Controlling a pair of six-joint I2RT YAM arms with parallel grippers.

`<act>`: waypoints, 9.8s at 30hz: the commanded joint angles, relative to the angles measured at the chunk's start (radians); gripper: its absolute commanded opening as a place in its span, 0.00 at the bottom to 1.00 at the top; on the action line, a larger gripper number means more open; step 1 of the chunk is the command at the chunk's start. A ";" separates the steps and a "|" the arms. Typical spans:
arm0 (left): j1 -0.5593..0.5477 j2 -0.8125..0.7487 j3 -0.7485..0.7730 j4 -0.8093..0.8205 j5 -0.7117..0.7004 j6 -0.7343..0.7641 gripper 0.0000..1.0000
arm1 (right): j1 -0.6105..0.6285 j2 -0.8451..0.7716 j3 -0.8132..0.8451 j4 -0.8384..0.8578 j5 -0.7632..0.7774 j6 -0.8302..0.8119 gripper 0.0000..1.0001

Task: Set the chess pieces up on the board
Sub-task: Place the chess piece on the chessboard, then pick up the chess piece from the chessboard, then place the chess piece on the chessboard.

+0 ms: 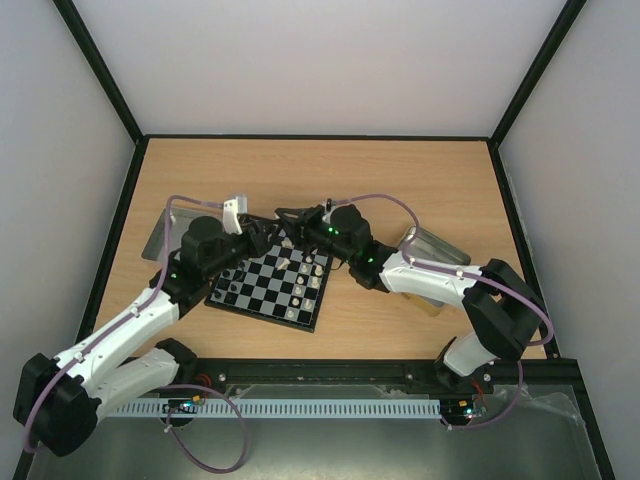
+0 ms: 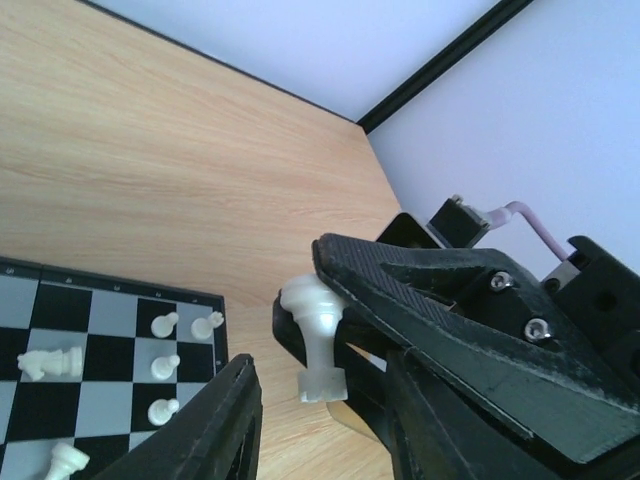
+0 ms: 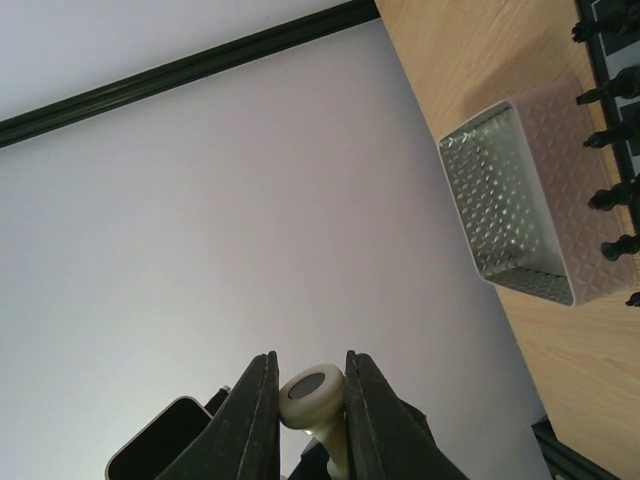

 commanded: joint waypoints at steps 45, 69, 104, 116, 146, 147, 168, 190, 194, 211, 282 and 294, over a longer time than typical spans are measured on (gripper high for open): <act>-0.019 -0.049 0.256 -0.260 0.458 0.385 0.03 | -0.072 -0.346 -0.084 -0.164 -0.424 -0.717 0.12; -0.019 -0.010 0.125 0.160 0.337 -0.106 0.35 | -0.072 -0.320 -0.149 0.101 -0.178 -0.449 0.09; -0.018 0.046 0.230 -0.326 0.210 0.132 0.03 | -0.072 -0.323 -0.089 -0.273 0.047 -0.660 0.54; -0.217 0.236 0.364 -0.908 -0.179 0.230 0.03 | -0.073 -0.422 -0.065 -0.755 0.609 -0.770 0.60; -0.521 0.654 0.476 -0.888 -0.167 0.249 0.05 | -0.074 -0.518 -0.110 -0.861 0.781 -0.762 0.60; -0.521 0.660 0.474 -0.885 -0.168 0.249 0.05 | -0.074 -0.518 -0.109 -0.860 0.780 -0.764 0.60; -0.521 0.703 0.447 -0.879 -0.164 0.268 0.13 | -0.074 -0.498 -0.114 -0.847 0.760 -0.761 0.61; -0.509 0.626 0.493 -0.912 -0.177 0.281 0.42 | -0.074 -0.516 -0.110 -0.831 0.720 -0.777 0.61; -0.479 0.545 0.531 -0.924 -0.201 0.288 0.48 | -0.075 -0.509 -0.102 -0.811 0.677 -0.799 0.61; -0.059 0.157 0.367 -0.679 -0.458 0.183 0.51 | -0.028 -0.010 0.240 -0.851 0.335 -0.987 0.49; 0.084 -0.124 -0.241 -0.089 0.054 -0.261 0.62 | 0.059 0.198 0.206 -0.489 -0.047 -0.728 0.08; 0.122 -0.090 -0.227 0.001 0.153 -0.315 0.39 | 0.038 0.127 0.137 -0.345 -0.133 -0.649 0.09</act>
